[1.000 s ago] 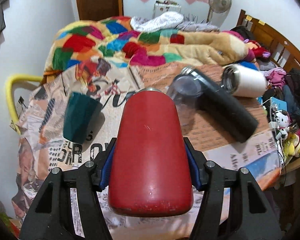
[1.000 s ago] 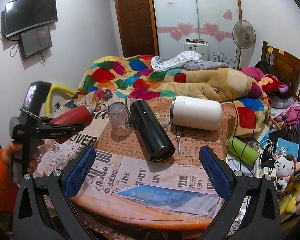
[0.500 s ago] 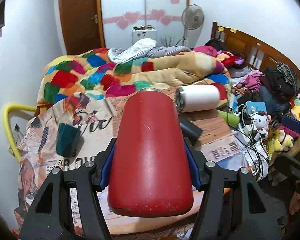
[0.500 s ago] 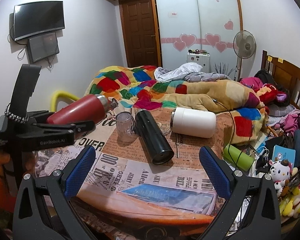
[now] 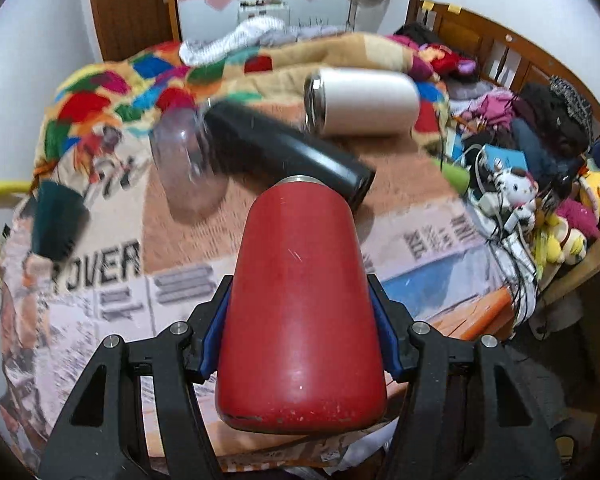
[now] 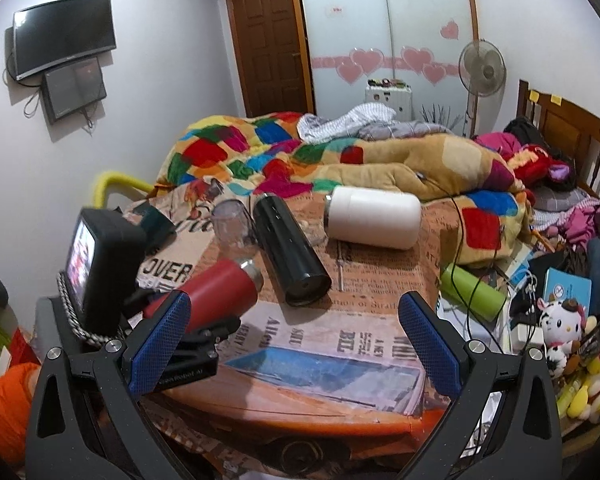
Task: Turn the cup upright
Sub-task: 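Lift the red thermos with the left tool toward the right tool, then grasp the red thermos with the right tool while the left tool releases it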
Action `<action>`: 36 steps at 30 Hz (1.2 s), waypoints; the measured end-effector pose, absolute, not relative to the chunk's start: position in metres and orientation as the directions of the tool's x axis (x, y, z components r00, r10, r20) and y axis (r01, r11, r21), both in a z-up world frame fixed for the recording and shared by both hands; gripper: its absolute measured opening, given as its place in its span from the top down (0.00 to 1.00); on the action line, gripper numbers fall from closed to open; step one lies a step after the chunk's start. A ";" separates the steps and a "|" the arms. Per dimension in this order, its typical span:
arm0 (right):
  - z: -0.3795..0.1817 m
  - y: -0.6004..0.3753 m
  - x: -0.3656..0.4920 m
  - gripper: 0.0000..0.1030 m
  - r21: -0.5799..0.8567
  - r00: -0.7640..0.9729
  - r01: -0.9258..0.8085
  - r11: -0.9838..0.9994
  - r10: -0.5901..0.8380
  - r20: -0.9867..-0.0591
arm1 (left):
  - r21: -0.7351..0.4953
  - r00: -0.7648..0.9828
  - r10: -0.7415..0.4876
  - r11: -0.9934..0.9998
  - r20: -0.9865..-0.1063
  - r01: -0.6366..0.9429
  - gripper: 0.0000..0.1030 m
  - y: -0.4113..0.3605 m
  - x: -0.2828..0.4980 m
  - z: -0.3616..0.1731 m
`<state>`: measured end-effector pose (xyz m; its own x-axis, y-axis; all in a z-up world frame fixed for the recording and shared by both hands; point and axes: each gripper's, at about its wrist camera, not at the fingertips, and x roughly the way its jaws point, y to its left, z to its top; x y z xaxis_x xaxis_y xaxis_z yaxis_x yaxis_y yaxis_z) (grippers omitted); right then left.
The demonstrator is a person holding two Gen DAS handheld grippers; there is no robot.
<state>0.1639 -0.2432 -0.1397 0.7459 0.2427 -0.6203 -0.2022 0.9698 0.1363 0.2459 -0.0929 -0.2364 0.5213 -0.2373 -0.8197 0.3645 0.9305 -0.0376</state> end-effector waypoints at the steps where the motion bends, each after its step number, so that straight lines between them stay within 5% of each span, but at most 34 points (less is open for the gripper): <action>1: -0.142 -0.245 0.164 0.00 0.139 0.741 -0.198 0.970 0.241 -0.627 | -0.035 0.515 -0.229 0.932 -0.826 0.360 0.41 -0.093 0.246 -0.244; 25: -0.176 -0.234 0.186 0.00 0.130 0.656 -0.199 0.971 0.231 -0.718 | -0.092 0.424 -0.237 0.938 -0.874 0.334 0.40 -0.092 0.255 -0.284; 28: -0.176 -0.233 0.189 0.00 0.134 0.653 -0.195 0.972 0.230 -0.722 | -0.108 0.407 -0.241 0.940 -0.881 0.324 0.25 -0.087 0.253 -0.277; 36: -0.170 -0.224 0.200 0.00 0.141 0.654 -0.200 0.970 0.239 -0.717 | -0.101 0.517 -0.229 0.959 -0.825 0.264 0.17 -0.048 0.228 -0.235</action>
